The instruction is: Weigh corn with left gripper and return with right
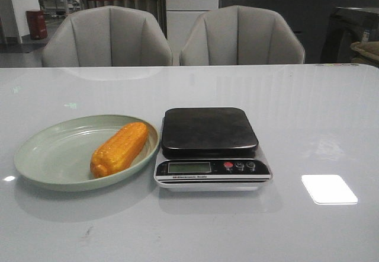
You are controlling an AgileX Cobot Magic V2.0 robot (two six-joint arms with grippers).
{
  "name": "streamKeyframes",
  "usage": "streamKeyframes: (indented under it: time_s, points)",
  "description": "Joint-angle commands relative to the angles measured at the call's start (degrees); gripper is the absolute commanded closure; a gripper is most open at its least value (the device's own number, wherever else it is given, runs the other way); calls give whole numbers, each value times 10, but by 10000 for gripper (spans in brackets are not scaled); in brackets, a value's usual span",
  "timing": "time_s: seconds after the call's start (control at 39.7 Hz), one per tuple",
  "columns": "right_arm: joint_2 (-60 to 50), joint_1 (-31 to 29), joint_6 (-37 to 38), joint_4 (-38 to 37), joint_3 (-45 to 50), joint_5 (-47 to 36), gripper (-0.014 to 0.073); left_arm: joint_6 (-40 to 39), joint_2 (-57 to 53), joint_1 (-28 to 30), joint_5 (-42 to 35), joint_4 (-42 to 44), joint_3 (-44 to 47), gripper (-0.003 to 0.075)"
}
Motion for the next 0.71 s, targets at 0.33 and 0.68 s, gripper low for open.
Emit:
streamKeyframes:
  time_s: [0.33, 0.68]
  points:
    - [-11, 1, -3, 0, 6, -43, 452, -1, 129, -157, 124, 69, -166, 139]
    - [-11, 1, -3, 0, 6, -43, 452, -15, 340, -226, 133, 10, -279, 143]
